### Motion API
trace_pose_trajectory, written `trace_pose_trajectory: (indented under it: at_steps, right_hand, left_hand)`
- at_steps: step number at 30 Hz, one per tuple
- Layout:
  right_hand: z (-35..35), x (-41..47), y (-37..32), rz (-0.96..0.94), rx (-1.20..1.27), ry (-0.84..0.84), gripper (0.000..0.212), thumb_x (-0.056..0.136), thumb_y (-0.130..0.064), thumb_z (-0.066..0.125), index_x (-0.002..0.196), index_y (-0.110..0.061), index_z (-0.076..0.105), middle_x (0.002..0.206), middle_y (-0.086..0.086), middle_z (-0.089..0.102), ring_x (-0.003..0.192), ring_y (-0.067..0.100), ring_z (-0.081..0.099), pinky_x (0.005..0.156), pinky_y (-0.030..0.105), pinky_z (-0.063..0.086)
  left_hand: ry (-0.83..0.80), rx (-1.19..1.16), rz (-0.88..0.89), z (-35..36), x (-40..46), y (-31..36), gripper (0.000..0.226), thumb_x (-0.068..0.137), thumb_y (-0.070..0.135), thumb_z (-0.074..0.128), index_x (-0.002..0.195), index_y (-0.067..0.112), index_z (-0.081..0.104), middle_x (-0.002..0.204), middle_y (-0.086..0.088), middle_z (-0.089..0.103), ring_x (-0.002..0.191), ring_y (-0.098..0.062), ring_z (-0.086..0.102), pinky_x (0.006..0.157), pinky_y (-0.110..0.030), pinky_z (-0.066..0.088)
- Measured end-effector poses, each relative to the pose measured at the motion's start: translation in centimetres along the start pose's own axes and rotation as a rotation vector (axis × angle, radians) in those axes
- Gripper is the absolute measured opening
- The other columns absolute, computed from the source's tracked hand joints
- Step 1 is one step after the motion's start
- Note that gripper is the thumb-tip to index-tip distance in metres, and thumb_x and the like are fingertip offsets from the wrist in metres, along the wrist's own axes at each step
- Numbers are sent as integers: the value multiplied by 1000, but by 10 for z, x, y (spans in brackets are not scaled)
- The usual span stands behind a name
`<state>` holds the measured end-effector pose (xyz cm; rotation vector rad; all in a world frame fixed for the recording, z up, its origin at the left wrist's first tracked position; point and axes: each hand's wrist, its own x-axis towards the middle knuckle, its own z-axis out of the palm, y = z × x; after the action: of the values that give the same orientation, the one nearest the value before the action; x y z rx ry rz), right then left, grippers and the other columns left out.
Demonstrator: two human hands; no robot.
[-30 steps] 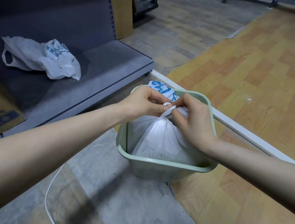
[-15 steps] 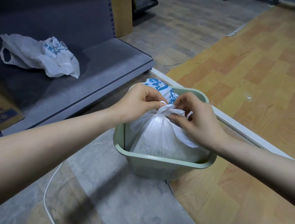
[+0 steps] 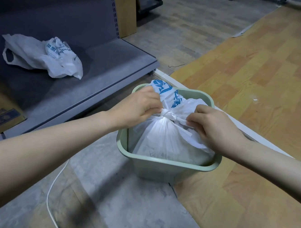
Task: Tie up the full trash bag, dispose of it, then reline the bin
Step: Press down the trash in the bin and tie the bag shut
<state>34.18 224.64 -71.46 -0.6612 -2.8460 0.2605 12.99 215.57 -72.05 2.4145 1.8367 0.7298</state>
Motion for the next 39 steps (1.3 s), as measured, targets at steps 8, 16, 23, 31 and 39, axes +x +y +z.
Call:
trace_pose_trajectory:
  at_steps: [8,16,23,31,39]
  right_hand:
    - [-7,-12,12,-127,-157,-18,17,62,14,67,67,-1,60,63,8,41,52,24,37,45,28,24]
    - [-15,-22,25,-211,-190,-26,21,62,20,66,67,1,58,63,11,45,54,25,41,43,31,34]
    - [-16,-25,34,-404,-220,92,24,78,9,41,68,2,62,63,14,49,51,28,43,45,28,33]
    - [-9,-12,30,-224,-156,158,35,91,-25,41,78,-3,65,72,11,59,61,31,54,52,32,43]
    - [7,19,-11,-85,-292,23,36,95,-48,35,78,-17,43,79,3,63,70,26,55,44,27,15]
  left_hand:
    - [-107,188,119,3,4,1,19,85,-5,51,68,1,58,72,-10,57,71,-28,44,62,-46,44]
    - [-133,81,80,6,2,-3,24,90,3,50,67,2,55,71,-8,54,73,-23,38,65,-45,43]
    - [-141,78,50,8,1,-7,21,88,1,54,68,4,56,71,-5,54,75,-21,39,67,-43,44]
    - [-103,154,58,8,-5,-15,17,95,12,50,83,3,59,79,-11,56,78,-26,45,70,-39,43]
    - [-136,271,129,10,2,-17,25,99,26,38,94,9,56,87,-9,57,80,-26,47,66,-37,39]
